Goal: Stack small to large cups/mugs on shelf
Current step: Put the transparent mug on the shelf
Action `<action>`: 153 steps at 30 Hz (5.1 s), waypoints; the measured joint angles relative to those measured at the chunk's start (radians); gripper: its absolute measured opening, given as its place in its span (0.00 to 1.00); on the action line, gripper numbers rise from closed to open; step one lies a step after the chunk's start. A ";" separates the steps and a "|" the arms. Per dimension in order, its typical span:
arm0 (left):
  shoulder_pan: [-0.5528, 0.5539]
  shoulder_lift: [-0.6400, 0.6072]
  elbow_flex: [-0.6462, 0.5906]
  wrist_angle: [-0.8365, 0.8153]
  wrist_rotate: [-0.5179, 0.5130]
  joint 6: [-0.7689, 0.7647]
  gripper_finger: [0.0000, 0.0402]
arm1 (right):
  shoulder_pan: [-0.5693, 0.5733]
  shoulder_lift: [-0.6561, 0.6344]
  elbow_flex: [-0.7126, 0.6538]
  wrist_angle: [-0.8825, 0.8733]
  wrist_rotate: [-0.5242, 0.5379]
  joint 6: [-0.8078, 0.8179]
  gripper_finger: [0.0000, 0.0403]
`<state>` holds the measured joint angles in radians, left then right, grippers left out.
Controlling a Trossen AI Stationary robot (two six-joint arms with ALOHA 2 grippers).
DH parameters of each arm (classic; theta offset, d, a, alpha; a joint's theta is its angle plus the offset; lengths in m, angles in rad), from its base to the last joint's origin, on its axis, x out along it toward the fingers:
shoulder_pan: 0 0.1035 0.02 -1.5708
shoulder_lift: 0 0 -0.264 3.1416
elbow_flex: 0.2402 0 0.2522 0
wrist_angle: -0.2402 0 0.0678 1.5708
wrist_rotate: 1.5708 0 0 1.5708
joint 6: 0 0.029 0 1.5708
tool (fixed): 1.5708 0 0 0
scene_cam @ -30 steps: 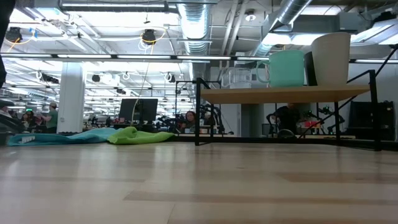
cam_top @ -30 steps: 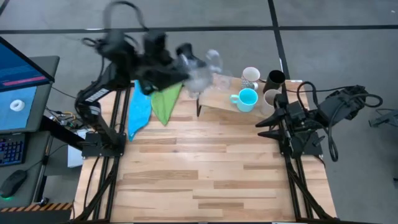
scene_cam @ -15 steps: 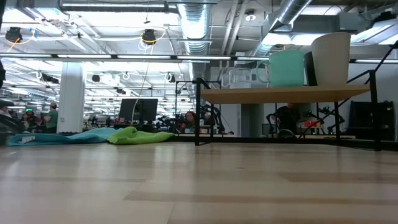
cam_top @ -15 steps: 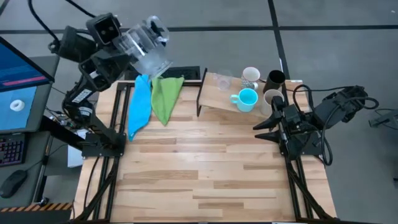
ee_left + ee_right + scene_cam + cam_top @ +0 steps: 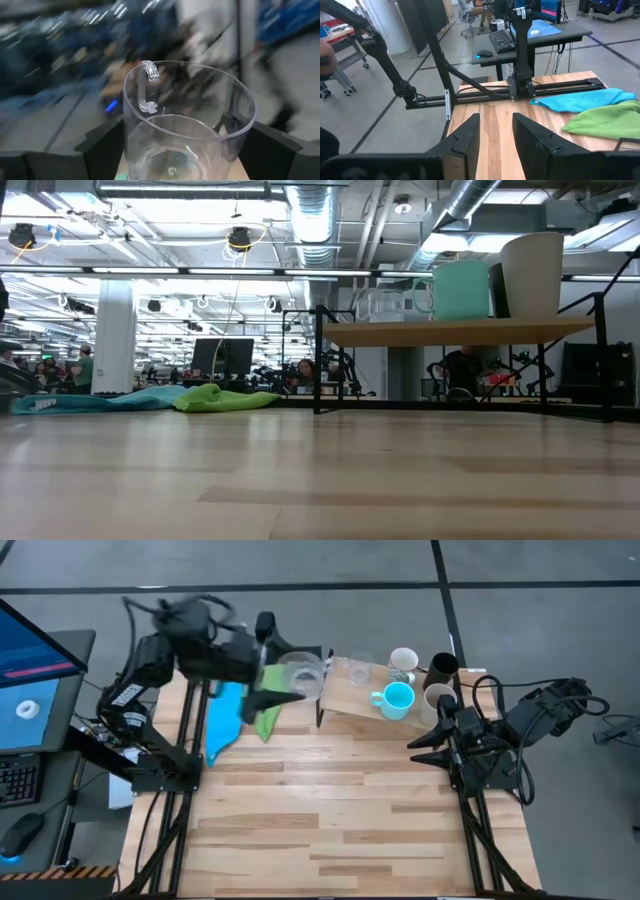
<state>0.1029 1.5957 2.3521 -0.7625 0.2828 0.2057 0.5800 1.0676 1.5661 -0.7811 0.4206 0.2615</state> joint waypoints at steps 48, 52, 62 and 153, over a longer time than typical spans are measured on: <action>-0.049 0.156 -1.097 1.061 -1.186 -0.522 0.80 | 0.002 -0.010 0.000 -0.132 -0.031 0.125 0.34; -0.035 0.184 -1.092 1.124 -1.182 -0.507 0.80 | 0.002 -0.010 0.000 -0.131 -0.031 0.124 0.34; -0.043 0.290 -1.037 1.194 -1.230 -0.452 0.80 | 0.002 -0.010 0.000 -0.131 -0.039 0.131 0.34; 0.015 0.452 -0.925 1.213 -1.127 -0.378 0.94 | 0.002 -0.010 0.000 -0.142 -0.211 0.131 0.34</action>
<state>0.1177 2.0476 1.4268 0.4503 -0.8444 -0.1720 0.5824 1.0580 1.5660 -0.9234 0.2094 0.3927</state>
